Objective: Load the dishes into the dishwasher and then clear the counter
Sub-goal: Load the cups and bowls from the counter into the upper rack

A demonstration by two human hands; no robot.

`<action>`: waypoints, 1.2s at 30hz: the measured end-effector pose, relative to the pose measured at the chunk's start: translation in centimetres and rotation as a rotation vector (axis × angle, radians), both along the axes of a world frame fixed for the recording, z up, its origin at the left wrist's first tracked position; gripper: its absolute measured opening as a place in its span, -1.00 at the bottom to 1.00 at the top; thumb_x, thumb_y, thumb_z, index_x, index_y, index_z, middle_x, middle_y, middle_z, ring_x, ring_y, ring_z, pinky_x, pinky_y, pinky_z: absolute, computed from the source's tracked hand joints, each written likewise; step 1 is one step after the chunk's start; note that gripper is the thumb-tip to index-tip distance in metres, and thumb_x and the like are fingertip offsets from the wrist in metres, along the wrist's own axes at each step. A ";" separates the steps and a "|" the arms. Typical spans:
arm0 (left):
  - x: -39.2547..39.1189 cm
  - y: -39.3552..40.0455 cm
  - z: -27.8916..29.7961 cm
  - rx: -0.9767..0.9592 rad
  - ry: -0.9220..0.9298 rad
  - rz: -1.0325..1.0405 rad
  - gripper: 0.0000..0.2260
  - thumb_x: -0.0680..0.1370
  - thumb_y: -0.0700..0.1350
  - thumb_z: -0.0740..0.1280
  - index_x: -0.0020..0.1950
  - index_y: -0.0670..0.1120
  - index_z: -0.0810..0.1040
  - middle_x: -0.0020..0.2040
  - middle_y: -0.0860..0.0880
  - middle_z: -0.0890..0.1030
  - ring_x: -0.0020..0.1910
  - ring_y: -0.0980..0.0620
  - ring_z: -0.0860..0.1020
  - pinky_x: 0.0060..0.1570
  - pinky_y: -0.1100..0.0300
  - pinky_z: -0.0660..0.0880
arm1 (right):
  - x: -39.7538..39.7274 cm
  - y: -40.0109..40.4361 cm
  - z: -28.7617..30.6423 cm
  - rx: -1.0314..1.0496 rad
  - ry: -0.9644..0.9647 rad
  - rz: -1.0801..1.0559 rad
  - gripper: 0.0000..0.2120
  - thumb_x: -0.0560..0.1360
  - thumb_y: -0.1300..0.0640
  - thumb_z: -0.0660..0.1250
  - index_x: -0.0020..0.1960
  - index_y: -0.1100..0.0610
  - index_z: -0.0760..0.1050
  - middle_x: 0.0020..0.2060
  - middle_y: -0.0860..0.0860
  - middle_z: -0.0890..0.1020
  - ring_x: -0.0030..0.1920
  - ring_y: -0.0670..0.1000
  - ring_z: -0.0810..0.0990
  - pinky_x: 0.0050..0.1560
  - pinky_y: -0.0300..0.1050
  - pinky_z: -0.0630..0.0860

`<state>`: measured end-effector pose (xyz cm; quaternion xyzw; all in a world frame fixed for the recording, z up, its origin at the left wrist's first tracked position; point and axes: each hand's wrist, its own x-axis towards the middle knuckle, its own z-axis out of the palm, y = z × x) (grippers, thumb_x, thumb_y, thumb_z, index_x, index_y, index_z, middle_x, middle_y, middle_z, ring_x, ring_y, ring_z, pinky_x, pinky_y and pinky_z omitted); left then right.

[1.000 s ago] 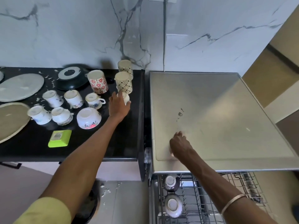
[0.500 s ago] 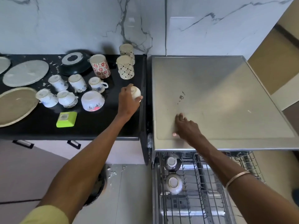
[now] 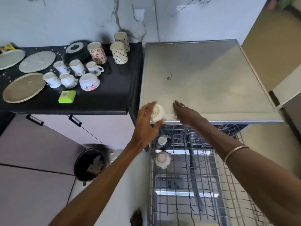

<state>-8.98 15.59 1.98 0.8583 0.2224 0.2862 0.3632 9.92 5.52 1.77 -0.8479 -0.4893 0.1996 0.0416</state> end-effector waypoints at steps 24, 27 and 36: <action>13.1 -6.0 -26.1 0.007 0.539 -0.281 -0.36 0.36 -0.26 0.45 0.43 -0.07 0.39 0.35 -0.11 0.47 0.27 -0.07 0.47 0.25 0.10 0.43 | 5.6 -8.8 -6.8 0.522 -0.169 0.023 -0.55 0.68 0.02 0.01 0.55 0.08 0.24 0.51 -0.01 0.30 0.52 0.00 0.24 0.53 -0.09 0.16; 13.5 -5.9 -27.6 0.040 0.610 -0.235 -0.46 0.47 -0.18 0.36 0.43 0.05 0.35 0.36 -0.09 0.45 0.28 -0.12 0.49 0.15 0.06 0.50 | 5.7 -8.7 -6.7 0.508 -0.171 0.032 -0.55 0.69 0.01 0.00 0.55 0.06 0.23 0.52 -0.02 0.29 0.52 -0.02 0.23 0.53 -0.10 0.15; 12.8 -7.3 -28.6 0.217 0.561 -0.167 -0.29 0.34 -0.30 0.41 0.46 -0.01 0.32 0.38 -0.08 0.44 0.35 -0.18 0.35 0.21 -0.08 0.46 | 5.7 -8.7 -7.0 0.507 -0.176 0.021 -0.55 0.69 0.01 -0.02 0.55 0.07 0.23 0.52 -0.02 0.29 0.53 -0.03 0.22 0.53 -0.07 0.16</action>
